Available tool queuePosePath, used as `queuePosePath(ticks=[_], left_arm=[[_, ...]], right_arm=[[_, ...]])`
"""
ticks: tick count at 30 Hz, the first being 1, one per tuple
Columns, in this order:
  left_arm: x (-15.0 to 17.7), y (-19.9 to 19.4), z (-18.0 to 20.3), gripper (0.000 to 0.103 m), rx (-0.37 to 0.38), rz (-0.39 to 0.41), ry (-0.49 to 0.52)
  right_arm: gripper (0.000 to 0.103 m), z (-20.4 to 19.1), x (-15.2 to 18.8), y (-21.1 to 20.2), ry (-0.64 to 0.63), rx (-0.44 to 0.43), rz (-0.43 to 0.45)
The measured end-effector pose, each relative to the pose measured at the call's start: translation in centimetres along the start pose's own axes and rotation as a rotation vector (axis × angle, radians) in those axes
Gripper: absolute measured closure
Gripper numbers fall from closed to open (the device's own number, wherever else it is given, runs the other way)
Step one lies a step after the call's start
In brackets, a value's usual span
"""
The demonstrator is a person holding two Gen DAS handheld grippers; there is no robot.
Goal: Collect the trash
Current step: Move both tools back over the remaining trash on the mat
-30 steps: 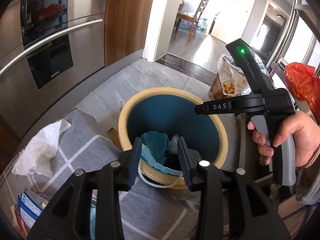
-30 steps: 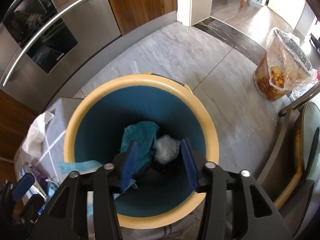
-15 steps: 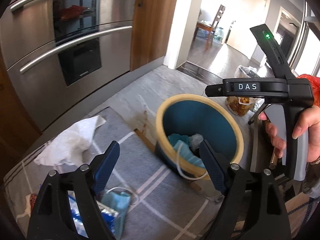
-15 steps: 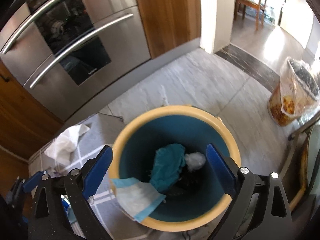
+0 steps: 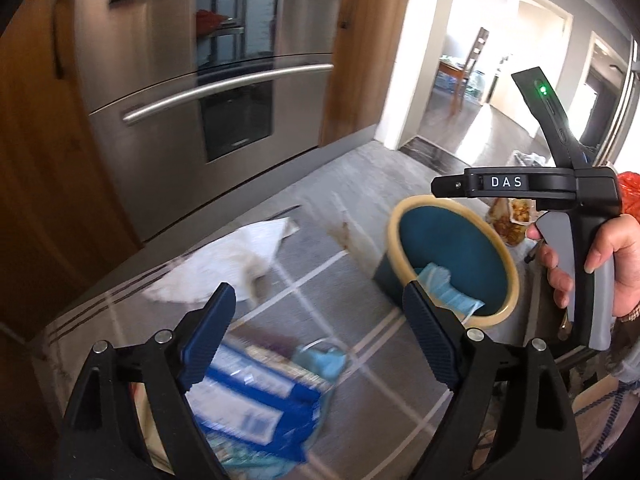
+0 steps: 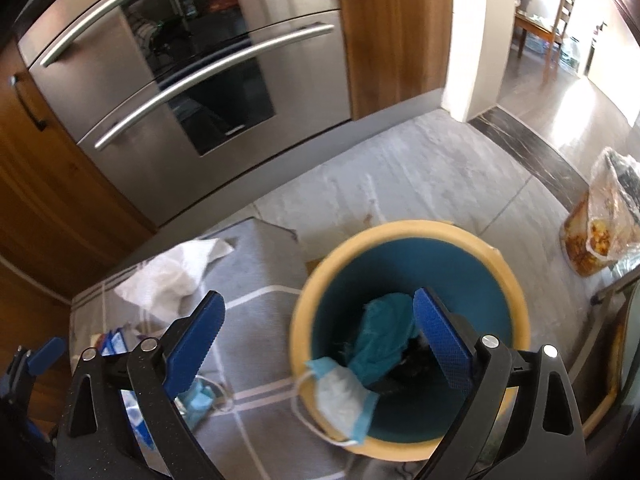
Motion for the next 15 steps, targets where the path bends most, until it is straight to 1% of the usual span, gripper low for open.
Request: queuePosePath(ticks=[2,4,6,8,10,12,15], left_arm=[[0.3,-1.3,-1.6,0.017,-0.02,-0.003,0.002],[0.7,-2.6,-3.4,0.014,-0.057,-0.011,0.011],[1.3,-3.5,-5.4,0.014,-0.091,-0.026,0.007],[1.9,-4.0,-7.1,0.013,-0.118,-0.023,-0.016],[2.6,-4.1,-8.6,0.013,-0.135,-0.017,-0.058],[3.8,-3.4,-10.1,0.013,-0.139,-0.033,-0.105],[5.3,-2.4,-11.0,0.013,-0.156,-0.072,-0.102]], right_arm=[[0.008,-1.3,-0.1,0.2,-0.011,-0.014,-0.001],[0.008,-2.7,0.0,0.6,-0.019,-0.028,-0.006],[0.008,-3.9,0.2,1.1,-0.026,-0.039,-0.016],[0.008,-5.5,0.6,1.7,-0.045,-0.047,-0.033],[0.008,-7.1,1.1,2.4,-0.076,-0.047,-0.044],[0.008,-8.4,1.6,2.9,-0.097,-0.044,-0.05],[0.008,-10.5,2.5,4.0,-0.126,-0.05,-0.075]])
Point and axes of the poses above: each gripper's, at about its wrist camera, not at the fingertips, and y roughly the way its jaws point, z to its right, x to its underside, the point moved 6 cm from there along y, roughly the way its jaws point, and after that the axes turned 6 degrees about y, right-handed, at the moved point
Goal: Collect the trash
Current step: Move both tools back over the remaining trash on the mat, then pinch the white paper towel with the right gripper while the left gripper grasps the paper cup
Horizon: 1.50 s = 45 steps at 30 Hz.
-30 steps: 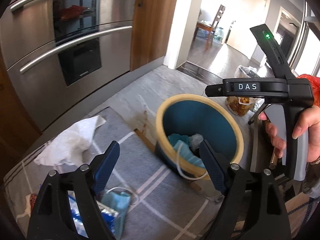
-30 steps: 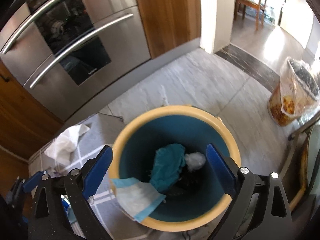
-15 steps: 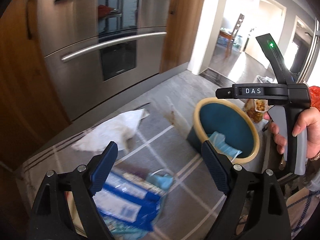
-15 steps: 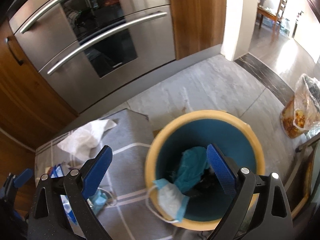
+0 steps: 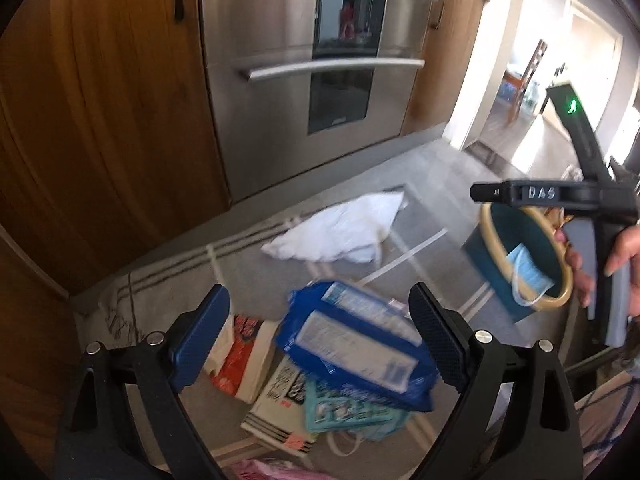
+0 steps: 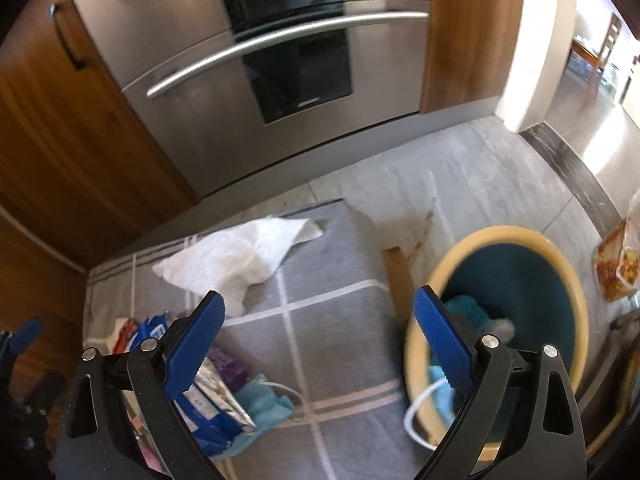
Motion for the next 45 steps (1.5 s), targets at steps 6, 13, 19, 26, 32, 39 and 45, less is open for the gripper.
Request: queuePosePath(ticks=[6,13,19,26,32,39,45], left_arm=[[1.8,1.5,-0.6,0.013,-0.006,-0.046,0.041],[2.8,1.9,-2.0,0.013,-0.007,-0.064,0.04],[3.9,2.0,-5.6,0.013,-0.06,-0.086,-0.006],[6.6,3.0,-9.1,0.013,-0.092,-0.153,-0.047],[7.8,3.8,-10.4,0.013,-0.059,-0.196,-0.095],[8.5,5.4,-9.3,0.013,-0.039,-0.223,-0.051],[8.9,6.4,-9.3,0.014,-0.021,-0.24,-0.076]], right_arm=[[0.008,-3.1,0.9,2.2,-0.066,0.01,-0.019],[0.008,-6.1,1.8,5.4,-0.133,0.023,-0.046],[0.008,-8.0,2.1,8.4,-0.119,-0.007,-0.08],[0.009,-10.5,2.3,10.7,-0.155,-0.003,-0.09],[0.019,-12.1,2.4,12.6,-0.171,0.025,-0.101],[0.066,-11.7,3.1,14.8,-0.171,0.082,-0.156],[0.096,-11.4,2.4,14.4,-0.118,0.056,-0.132]])
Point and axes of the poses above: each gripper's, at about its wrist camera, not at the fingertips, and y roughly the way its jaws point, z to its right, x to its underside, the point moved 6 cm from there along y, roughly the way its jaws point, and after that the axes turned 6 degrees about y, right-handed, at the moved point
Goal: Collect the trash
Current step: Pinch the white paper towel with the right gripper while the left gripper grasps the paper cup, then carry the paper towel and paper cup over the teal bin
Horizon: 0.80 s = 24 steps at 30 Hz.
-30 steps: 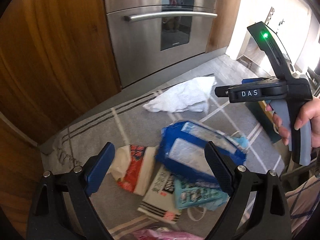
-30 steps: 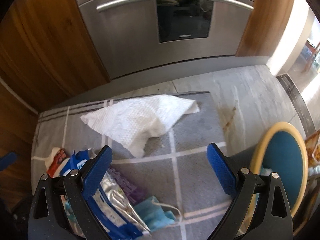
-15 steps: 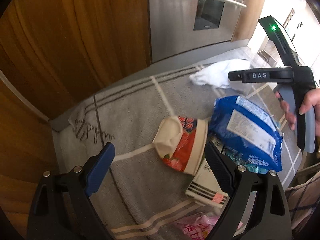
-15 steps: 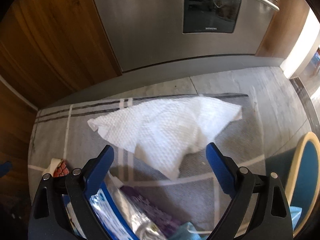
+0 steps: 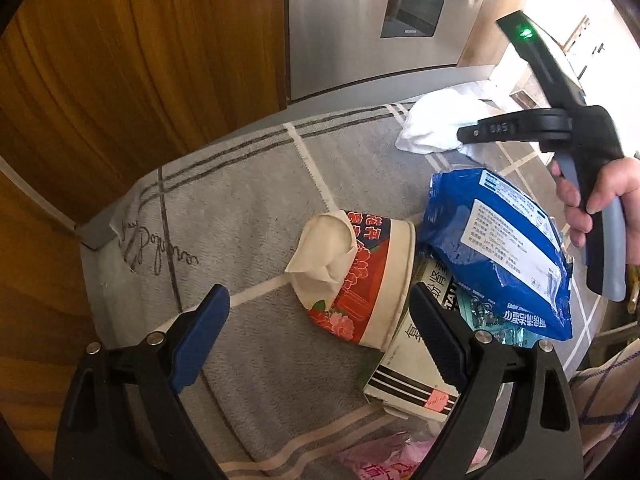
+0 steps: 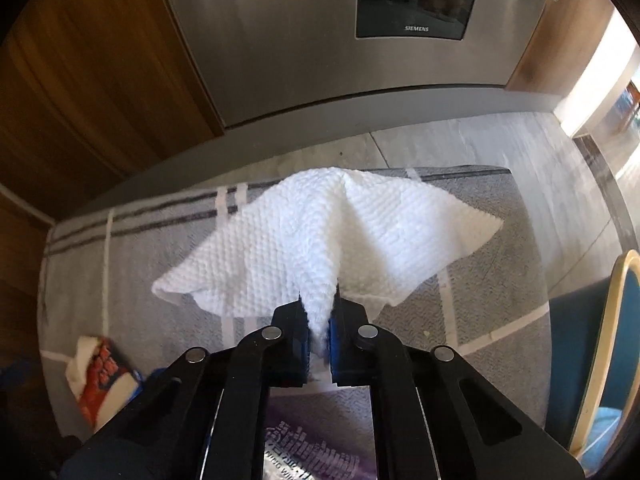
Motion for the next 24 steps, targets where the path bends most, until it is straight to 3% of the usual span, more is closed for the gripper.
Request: queuePosePath(ticks=[5,7,12,21,24], left_arm=[[-0.6,0.3,-0.7,0.017,-0.01,0.023,-0.026],[-0.8,0.6,-0.5,0.025,-0.003,0.024,-0.027],[-0.6,2.0,0.1,0.031,0.002,-0.016,-0.017],[-0.8,3.8,-0.5,0.054,0.046,-0.048,-0.098],[-0.7,4.0,-0.6,0.055,0.052,-0.046,-0.111]], right_arm=[[0.097,-0.2,-0.3,-0.6,-0.012,-0.005,0.023],[0.097,-0.4,-0.2,-0.7,-0.029,0.001,0.026],[0.097,-0.4,0.0,-1.1,-0.028,-0.009,0.027],[0.097,0.1,-0.2,-2.4,-0.039,-0.032,0.044],[0.097,0.5,-0.2,-3.4,-0.046,-0.04,0.051]])
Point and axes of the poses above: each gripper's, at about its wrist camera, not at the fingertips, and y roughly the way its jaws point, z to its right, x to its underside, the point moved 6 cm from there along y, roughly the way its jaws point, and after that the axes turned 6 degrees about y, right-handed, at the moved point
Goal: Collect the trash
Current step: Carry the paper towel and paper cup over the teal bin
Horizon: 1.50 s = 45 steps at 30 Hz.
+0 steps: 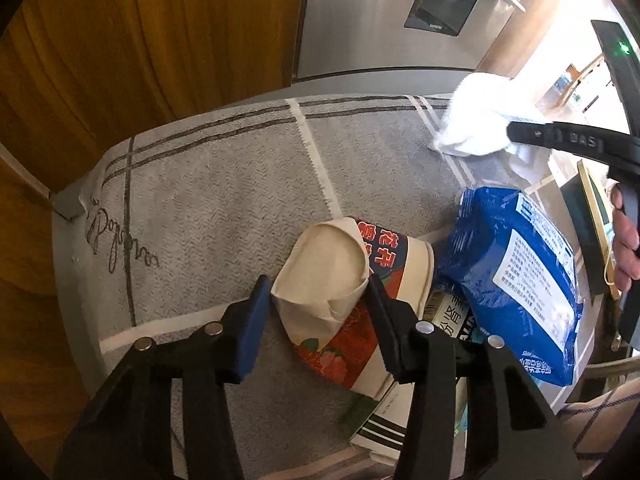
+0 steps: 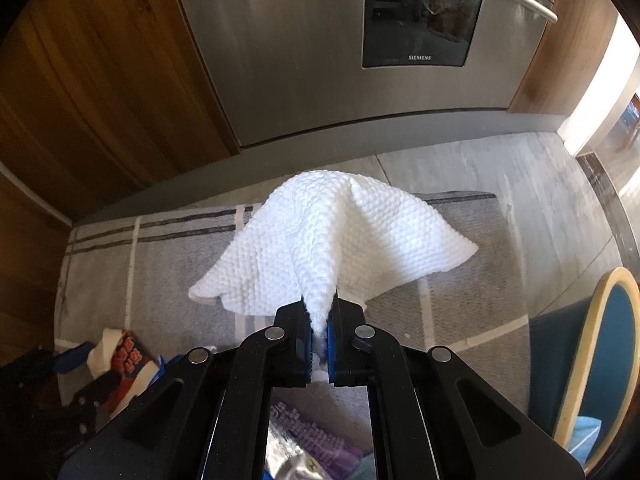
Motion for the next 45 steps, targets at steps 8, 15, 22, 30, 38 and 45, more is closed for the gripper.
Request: queuePosePath(ticks=[8,15,22,30,38,45], left_arm=[[-0.5,-0.5,0.8,0.055,-0.05,0.013,0.029],[-2.5,-2.4,2.4,0.055,-0.141,0.06,0.089],[-4.2,-6.1,3.1,0.055,-0.238,0.127,0.123],[-6.2,-13.4,9.3,0.055,-0.092,0.289,0.087],[-8.4,-16.1,22.4,0.055,0.106,0.388,0.251],[-8.9,-15.1,30.6,0.055,0.207,0.388,0.39]], right_arm=[[0.097,2.9,0.4,-7.0,-0.025,-0.02,0.105],[0.097,8.0,2.9,-12.4,0.004,0.005,0.163],[0.097,12.5,3.9,-15.5,0.001,0.053,0.214],[0.097,17.2,5.2,-20.3,0.155,0.027,0.259],[0.097,23.1,7.4,-25.2,0.325,0.05,0.314],[0.097,26.8,8.5,-25.5,0.343,0.146,0.321]])
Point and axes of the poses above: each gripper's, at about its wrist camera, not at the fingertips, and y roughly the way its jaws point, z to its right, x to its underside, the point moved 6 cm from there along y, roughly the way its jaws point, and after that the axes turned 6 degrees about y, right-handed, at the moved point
